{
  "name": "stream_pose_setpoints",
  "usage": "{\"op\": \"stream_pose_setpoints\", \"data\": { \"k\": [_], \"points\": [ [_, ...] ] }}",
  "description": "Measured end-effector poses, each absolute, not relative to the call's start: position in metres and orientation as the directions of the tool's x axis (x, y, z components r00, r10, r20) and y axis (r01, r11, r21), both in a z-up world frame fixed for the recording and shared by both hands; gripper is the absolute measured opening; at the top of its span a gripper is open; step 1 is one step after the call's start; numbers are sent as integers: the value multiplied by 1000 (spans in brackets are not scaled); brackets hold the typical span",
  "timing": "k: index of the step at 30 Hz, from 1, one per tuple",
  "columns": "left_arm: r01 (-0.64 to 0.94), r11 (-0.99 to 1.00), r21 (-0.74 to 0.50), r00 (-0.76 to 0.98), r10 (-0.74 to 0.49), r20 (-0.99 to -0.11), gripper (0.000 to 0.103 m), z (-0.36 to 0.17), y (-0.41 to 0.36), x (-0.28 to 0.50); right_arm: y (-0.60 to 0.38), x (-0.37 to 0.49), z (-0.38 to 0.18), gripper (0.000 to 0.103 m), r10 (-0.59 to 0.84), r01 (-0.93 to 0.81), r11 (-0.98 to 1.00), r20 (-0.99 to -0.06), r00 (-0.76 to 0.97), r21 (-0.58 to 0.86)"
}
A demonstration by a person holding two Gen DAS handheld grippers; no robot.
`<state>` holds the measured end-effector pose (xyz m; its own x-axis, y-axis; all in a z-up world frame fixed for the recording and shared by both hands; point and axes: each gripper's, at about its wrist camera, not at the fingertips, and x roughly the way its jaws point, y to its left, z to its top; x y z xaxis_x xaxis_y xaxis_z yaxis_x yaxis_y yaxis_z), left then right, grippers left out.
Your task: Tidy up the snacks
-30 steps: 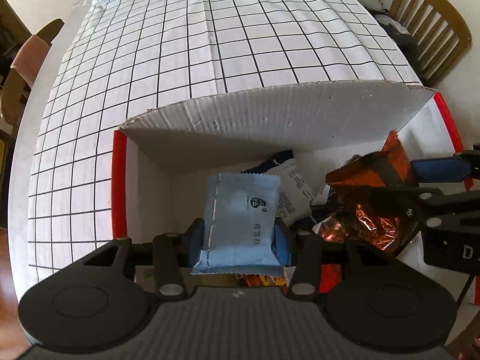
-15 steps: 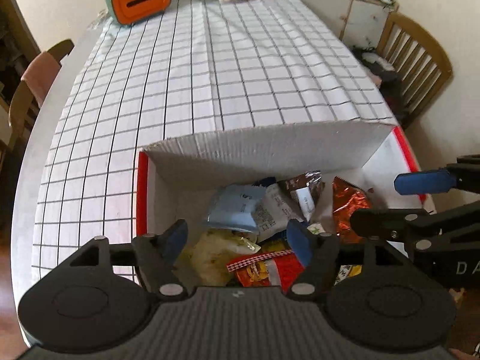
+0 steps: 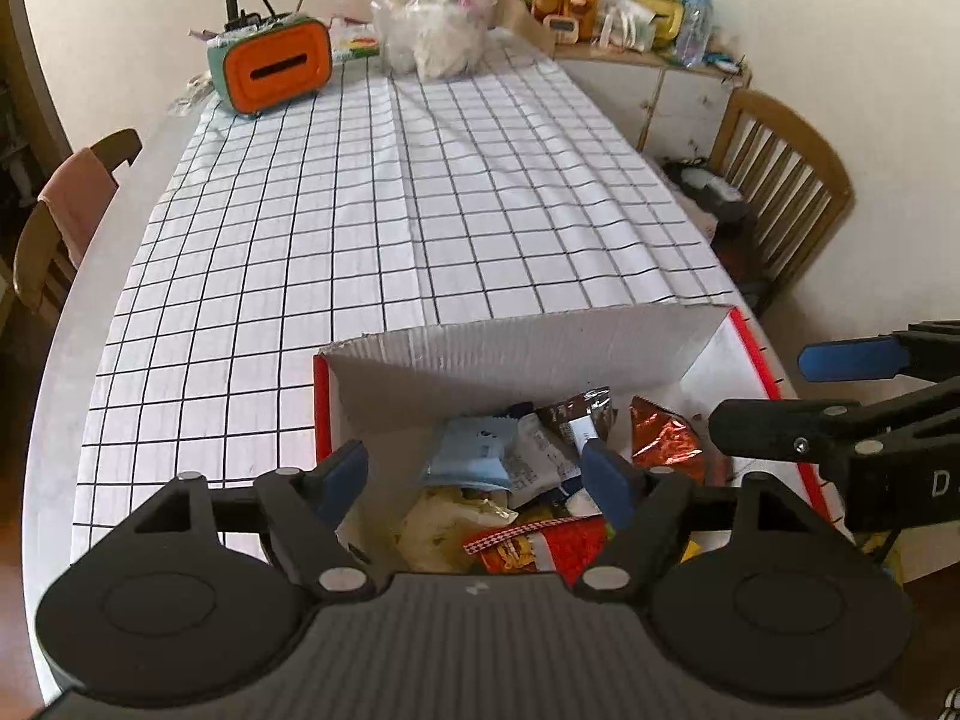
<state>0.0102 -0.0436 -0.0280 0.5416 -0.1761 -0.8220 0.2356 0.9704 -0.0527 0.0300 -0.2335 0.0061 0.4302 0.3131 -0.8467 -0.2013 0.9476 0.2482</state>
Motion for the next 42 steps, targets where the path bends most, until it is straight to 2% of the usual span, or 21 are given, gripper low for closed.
{"op": "stream_pose_setpoints", "data": {
  "k": [2,3,6,10,16,26,31,42],
  "points": [
    [243,968,-66,550,-194,-813,80,-24,-40,6,-232,25,11,90,308,-194,950,-839,449,245],
    [248,966,-68,554,-199,-808,81,-22,-39,4,-232,22,13,97,306,-190,951,-835,458,244],
    [265,963,-57,572,-204,-794,83,-18,-37,-3,-230,12,18,102,287,-173,958,-822,492,230],
    [299,954,-37,595,-216,-775,84,-12,-36,-14,-227,-4,22,103,253,-155,967,-805,537,201],
    [311,948,-71,610,-257,-749,98,-5,-30,-29,-227,-30,25,103,213,-104,976,-769,603,189],
    [317,945,-83,614,-271,-741,99,-3,-30,-52,-233,-64,26,103,147,28,976,-742,654,217],
    [306,949,-76,617,-258,-744,99,-3,-30,-61,-229,-73,24,103,185,10,968,-737,649,252],
    [282,954,-103,603,-260,-754,99,-6,-25,-65,-225,-78,23,103,146,46,973,-760,633,225]
  ]
}}
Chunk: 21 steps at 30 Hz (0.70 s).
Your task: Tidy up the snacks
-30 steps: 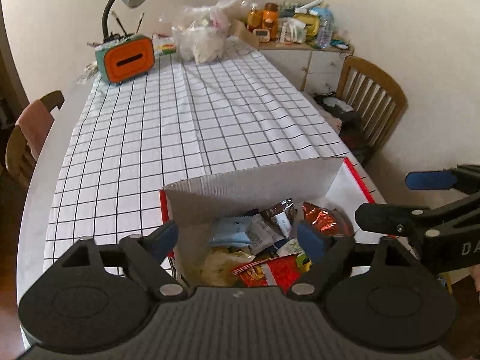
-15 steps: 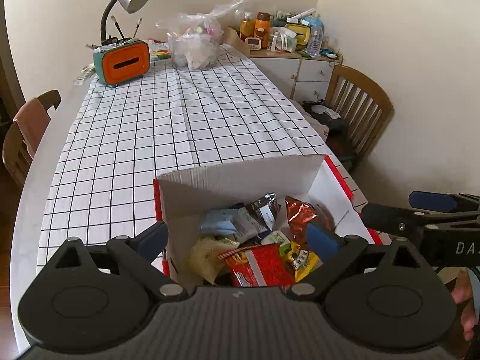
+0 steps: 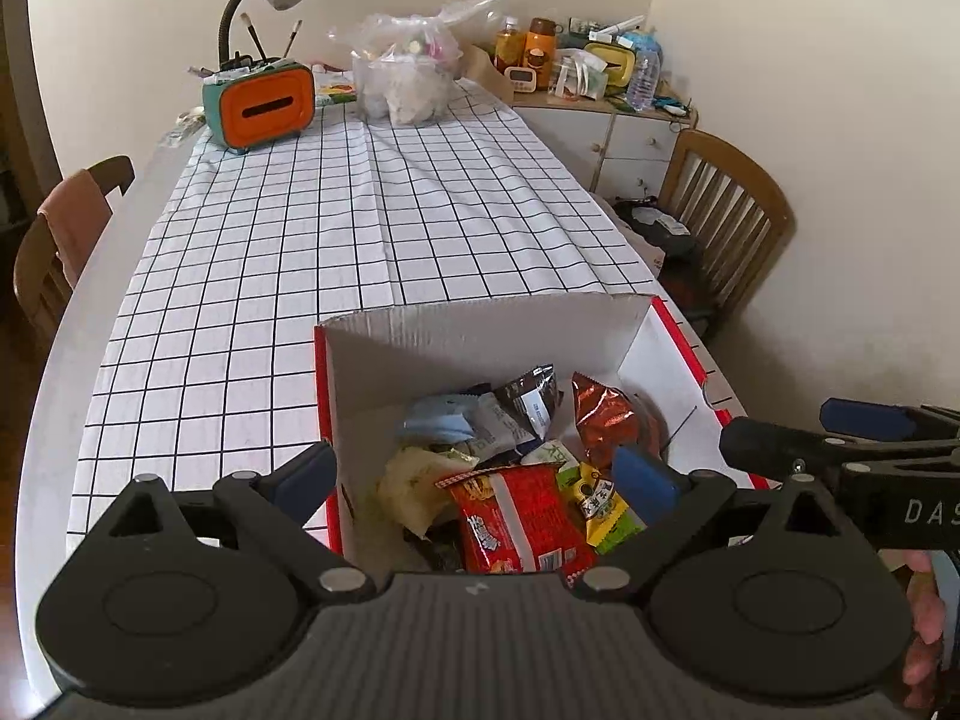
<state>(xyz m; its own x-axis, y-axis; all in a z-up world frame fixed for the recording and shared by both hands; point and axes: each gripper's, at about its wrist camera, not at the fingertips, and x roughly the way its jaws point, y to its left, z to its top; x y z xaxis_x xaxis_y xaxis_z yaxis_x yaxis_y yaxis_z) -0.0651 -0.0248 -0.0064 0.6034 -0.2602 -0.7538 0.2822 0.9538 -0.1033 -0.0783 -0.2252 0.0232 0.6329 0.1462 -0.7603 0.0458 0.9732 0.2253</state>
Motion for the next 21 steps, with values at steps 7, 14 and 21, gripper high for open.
{"op": "stream_pose_setpoints", "data": {
  "k": [7,14,21],
  "points": [
    [290,950,-113,578,-268,-771,99,-11,-27,-63,-221,-80,25,103,122,39,981,-763,635,189],
    [290,950,-114,569,-267,-778,99,-13,-28,-62,-224,-80,25,103,99,66,981,-767,633,181],
    [292,951,-101,560,-256,-788,99,-15,-27,-61,-221,-80,24,102,92,59,984,-769,633,167]
  ]
}}
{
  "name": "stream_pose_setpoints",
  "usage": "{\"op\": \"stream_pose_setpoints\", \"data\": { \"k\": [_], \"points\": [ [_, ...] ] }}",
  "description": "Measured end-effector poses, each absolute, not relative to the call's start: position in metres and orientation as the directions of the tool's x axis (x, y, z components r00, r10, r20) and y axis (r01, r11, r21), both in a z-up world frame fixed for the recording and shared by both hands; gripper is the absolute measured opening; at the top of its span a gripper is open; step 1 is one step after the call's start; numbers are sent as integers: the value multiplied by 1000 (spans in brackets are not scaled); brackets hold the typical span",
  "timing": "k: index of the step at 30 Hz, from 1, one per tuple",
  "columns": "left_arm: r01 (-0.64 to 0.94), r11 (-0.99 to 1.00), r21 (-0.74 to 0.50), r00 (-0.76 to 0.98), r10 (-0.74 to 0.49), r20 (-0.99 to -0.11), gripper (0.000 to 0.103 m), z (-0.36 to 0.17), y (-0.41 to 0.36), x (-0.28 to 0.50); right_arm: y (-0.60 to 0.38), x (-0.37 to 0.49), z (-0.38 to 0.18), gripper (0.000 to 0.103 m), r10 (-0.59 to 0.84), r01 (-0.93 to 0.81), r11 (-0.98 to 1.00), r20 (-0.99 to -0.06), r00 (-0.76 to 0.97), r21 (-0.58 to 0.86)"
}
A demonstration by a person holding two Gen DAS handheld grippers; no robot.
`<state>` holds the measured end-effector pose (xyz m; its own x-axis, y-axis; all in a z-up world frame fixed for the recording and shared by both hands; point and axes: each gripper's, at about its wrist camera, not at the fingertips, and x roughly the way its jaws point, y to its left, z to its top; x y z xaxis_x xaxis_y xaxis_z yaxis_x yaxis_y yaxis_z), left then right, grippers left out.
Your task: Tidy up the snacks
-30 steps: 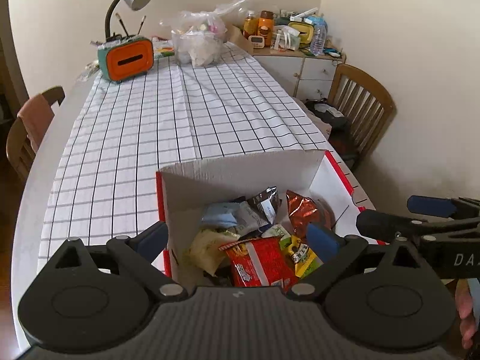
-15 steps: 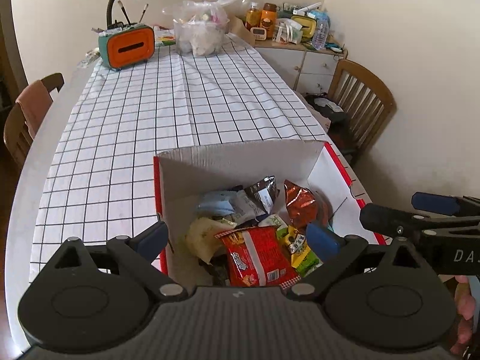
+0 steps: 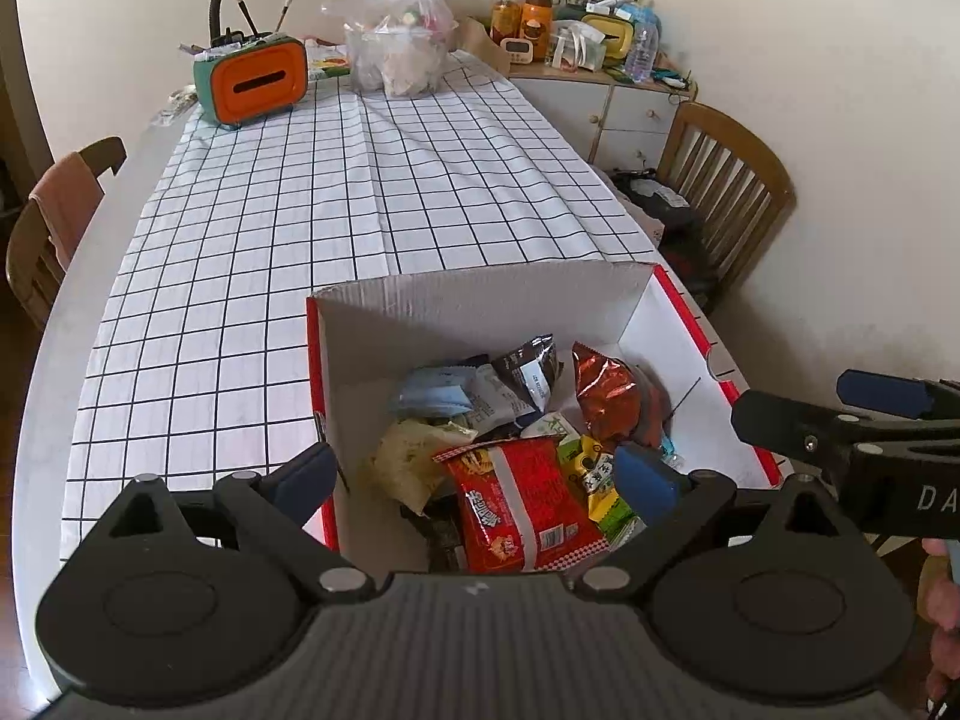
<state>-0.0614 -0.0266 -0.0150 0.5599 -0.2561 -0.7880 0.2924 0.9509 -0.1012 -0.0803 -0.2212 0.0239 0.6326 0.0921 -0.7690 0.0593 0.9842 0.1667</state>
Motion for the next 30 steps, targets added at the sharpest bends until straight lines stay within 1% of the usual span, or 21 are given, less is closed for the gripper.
{"op": "stream_pose_setpoints", "data": {
  "k": [15,30],
  "points": [
    [315,942,-112,518,-269,-812,99,-25,-28,-59,-229,-80,13,102,66,119,978,-796,601,172],
    [323,938,-126,519,-287,-805,99,-27,-27,-55,-232,-79,12,103,43,137,979,-802,595,154]
  ]
}}
